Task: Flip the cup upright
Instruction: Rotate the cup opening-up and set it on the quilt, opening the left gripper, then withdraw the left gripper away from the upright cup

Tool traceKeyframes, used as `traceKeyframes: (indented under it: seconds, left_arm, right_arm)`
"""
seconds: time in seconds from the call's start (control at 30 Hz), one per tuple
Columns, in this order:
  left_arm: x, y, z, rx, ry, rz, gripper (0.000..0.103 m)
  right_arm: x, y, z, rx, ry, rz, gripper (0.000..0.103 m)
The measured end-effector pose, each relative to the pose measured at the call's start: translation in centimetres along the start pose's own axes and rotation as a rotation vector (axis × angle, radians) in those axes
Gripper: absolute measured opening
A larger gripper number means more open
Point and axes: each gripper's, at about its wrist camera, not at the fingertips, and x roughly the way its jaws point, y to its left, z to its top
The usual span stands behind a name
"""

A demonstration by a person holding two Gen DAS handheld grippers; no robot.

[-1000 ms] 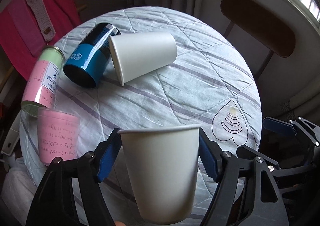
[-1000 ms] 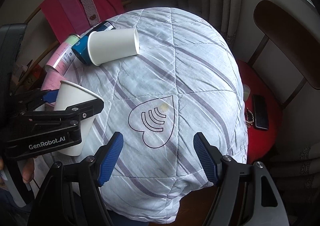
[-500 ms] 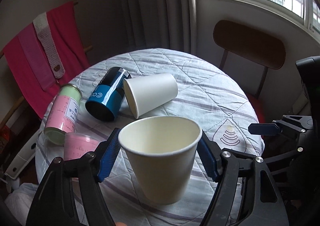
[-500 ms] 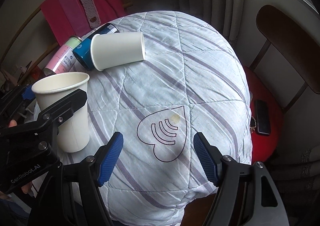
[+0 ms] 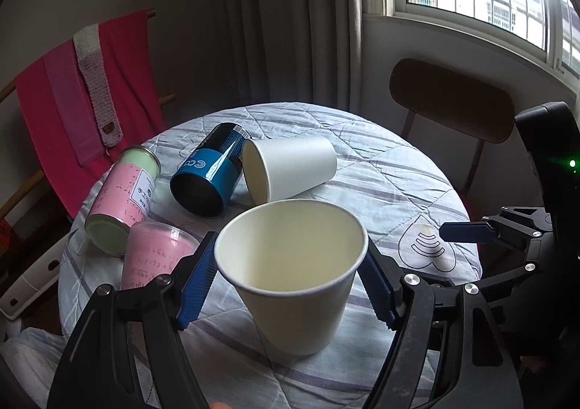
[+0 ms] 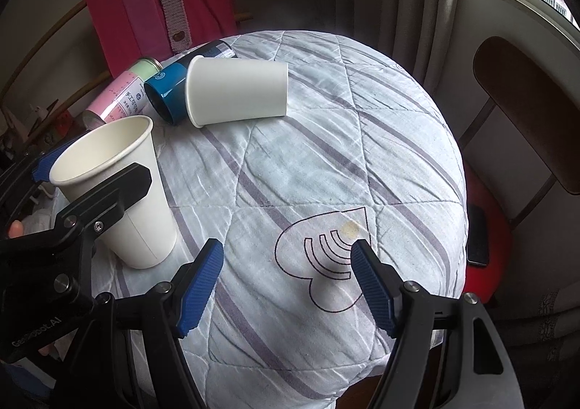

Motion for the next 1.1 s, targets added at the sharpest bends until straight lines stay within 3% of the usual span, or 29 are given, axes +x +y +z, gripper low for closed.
traceKeyframes:
  seconds: [0.2, 0.33, 0.47, 0.67, 1.1]
  left_arm:
    - [0.0, 0.5, -0.5, -0.024, 0.000, -0.009, 0.076]
    - [0.0, 0.8, -0.8, -0.037, 0.012, 0.002, 0.089]
    - [-0.3, 1.0, -1.0, -0.037, -0.002, 0.020, 0.095]
    - [-0.9, 1.3, -1.3, -0.038, -0.006, 0.015, 0.099]
    - [-2.1, 2.0, -1.7, -0.058, 0.007, -0.022, 0.100]
  right_arm:
    - [-0.3, 0.7, -0.3, -0.017, -0.048, -0.017, 0.074]
    - [0.0, 0.9, -0.5, -0.024, -0.035, -0.015, 0.074]
    - [0.0, 1.1, -0.7, -0.024, -0.039, -0.011, 0.074]
    - [-0.2, 1.5, -0.9, -0.033, -0.056, -0.005, 0.074]
    - [-1.8, 2.3, -1.6, -0.055, -0.085, -0.080, 0.074]
